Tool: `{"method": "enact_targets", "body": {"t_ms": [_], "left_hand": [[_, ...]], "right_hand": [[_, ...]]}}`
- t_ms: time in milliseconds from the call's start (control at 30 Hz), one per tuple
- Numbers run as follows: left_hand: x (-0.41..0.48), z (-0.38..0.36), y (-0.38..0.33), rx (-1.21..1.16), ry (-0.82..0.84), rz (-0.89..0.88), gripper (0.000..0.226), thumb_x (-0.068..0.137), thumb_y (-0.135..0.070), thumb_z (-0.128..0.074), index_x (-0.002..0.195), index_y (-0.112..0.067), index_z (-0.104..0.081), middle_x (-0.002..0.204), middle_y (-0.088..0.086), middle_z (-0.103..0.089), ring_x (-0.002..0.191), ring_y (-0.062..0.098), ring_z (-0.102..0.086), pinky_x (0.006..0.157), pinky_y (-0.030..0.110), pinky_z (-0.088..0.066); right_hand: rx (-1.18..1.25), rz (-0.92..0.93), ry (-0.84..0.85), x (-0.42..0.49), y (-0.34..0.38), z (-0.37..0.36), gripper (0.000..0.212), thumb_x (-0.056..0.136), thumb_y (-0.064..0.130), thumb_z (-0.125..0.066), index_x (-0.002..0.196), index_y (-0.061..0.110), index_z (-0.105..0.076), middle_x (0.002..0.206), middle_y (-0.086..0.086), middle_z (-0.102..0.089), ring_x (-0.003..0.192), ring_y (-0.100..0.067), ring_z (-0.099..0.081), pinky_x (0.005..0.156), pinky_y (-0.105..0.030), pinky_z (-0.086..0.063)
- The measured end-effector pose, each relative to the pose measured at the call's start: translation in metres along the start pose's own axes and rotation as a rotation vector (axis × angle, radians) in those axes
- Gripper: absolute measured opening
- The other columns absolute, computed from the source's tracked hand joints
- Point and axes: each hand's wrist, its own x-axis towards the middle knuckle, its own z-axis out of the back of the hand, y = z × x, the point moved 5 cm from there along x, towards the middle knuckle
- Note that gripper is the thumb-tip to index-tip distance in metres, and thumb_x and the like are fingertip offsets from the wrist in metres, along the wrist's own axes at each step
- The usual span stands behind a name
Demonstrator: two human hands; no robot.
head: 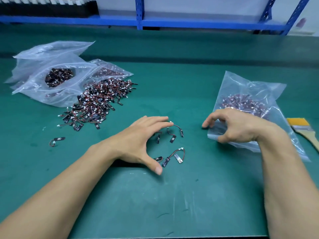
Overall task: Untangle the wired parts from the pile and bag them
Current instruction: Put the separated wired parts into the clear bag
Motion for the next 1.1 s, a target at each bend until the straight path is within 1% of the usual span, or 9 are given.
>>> {"method": "enact_targets", "body": {"t_ms": [200, 300, 400, 500, 667, 833, 900, 1000, 1100], "left_hand": [[0.020, -0.020, -0.024, 0.156, -0.029, -0.085, 0.108, 0.059, -0.093, -0.057, 0.151, -0.047, -0.025, 0.163, -0.016, -0.013, 0.150, 0.001, -0.005, 0.125, 0.041, -0.005], [0.027, -0.023, -0.028, 0.165, -0.081, -0.103, 0.091, 0.067, -0.088, -0.057, 0.146, -0.046, -0.039, 0.160, -0.013, -0.023, 0.148, 0.006, -0.015, 0.123, 0.038, -0.013], [0.029, -0.014, -0.029, 0.059, -0.197, -0.124, 0.052, 0.079, -0.066, -0.069, 0.121, -0.035, -0.065, 0.135, -0.009, -0.050, 0.130, 0.010, -0.041, 0.111, 0.040, -0.034], [0.026, -0.003, -0.030, -0.004, -0.359, -0.175, 0.025, 0.084, -0.045, -0.076, 0.098, -0.024, -0.071, 0.118, -0.007, -0.057, 0.117, 0.014, -0.048, 0.103, 0.039, -0.040], [0.014, 0.015, -0.007, -0.103, -0.415, -0.048, 0.059, 0.073, -0.067, -0.068, 0.119, -0.030, -0.066, 0.128, -0.012, -0.051, 0.122, 0.006, -0.042, 0.108, 0.025, -0.033], [0.007, 0.006, 0.009, 0.137, -0.167, 0.005, 0.109, 0.046, -0.094, -0.061, 0.141, -0.042, -0.046, 0.151, -0.018, -0.029, 0.131, 0.010, -0.030, 0.107, 0.033, -0.025], [0.010, 0.000, 0.006, 0.227, -0.135, -0.006, 0.110, 0.049, -0.099, -0.054, 0.144, -0.046, -0.038, 0.154, -0.019, -0.023, 0.131, 0.012, -0.029, 0.104, 0.031, -0.024], [0.022, -0.007, -0.007, 0.261, -0.130, -0.043, 0.097, 0.061, -0.097, -0.049, 0.143, -0.047, -0.040, 0.148, -0.020, -0.029, 0.122, 0.011, -0.034, 0.099, 0.027, -0.028], [0.030, -0.010, -0.016, 0.196, -0.155, -0.085, 0.061, 0.078, -0.082, -0.053, 0.126, -0.045, -0.055, 0.129, -0.020, -0.041, 0.107, 0.006, -0.043, 0.089, 0.026, -0.041]], "right_hand": [[0.028, 0.015, -0.087, 0.011, 0.013, -0.006, 0.032, 0.074, 0.001, -0.066, 0.078, 0.032, -0.071, 0.066, 0.018, -0.066, 0.060, 0.003, -0.057, 0.060, -0.013, -0.046], [0.022, 0.076, -0.268, 0.017, 0.025, -0.005, 0.031, 0.077, 0.000, -0.064, 0.084, 0.029, -0.072, 0.077, 0.008, -0.070, 0.069, -0.002, -0.061, 0.071, -0.019, -0.051], [0.058, 0.156, -0.413, 0.019, 0.036, -0.008, 0.023, 0.084, 0.000, -0.066, 0.091, 0.020, -0.075, 0.087, 0.000, -0.068, 0.078, -0.016, -0.063, 0.077, -0.029, -0.053], [0.077, 0.211, -0.421, 0.017, 0.041, -0.008, 0.020, 0.083, 0.014, -0.077, 0.101, 0.022, -0.072, 0.093, 0.005, -0.063, 0.078, -0.004, -0.058, 0.075, -0.026, -0.047], [0.015, 0.031, -0.259, 0.004, 0.009, 0.005, 0.069, 0.052, 0.059, -0.089, 0.110, 0.045, -0.055, 0.099, 0.020, -0.049, 0.087, 0.013, -0.046, 0.071, -0.015, -0.035], [0.048, -0.126, -0.143, -0.001, -0.012, 0.007, 0.043, 0.062, 0.033, -0.092, 0.094, 0.038, -0.064, 0.092, 0.013, -0.059, 0.066, -0.008, -0.056, 0.059, -0.041, -0.057], [0.106, -0.101, -0.128, 0.000, -0.010, 0.006, 0.023, 0.072, 0.019, -0.082, 0.084, 0.035, -0.069, 0.081, 0.015, -0.066, 0.054, -0.008, -0.056, 0.050, -0.039, -0.056], [0.053, -0.044, -0.180, 0.004, -0.004, 0.006, 0.017, 0.082, 0.022, -0.077, 0.072, 0.034, -0.072, 0.066, 0.032, -0.063, 0.055, 0.005, -0.057, 0.045, -0.011, -0.041], [0.086, -0.002, -0.328, 0.010, 0.006, 0.007, 0.010, 0.085, 0.029, -0.076, 0.075, 0.031, -0.074, 0.067, 0.036, -0.061, 0.059, 0.009, -0.057, 0.047, -0.019, -0.045]]}}
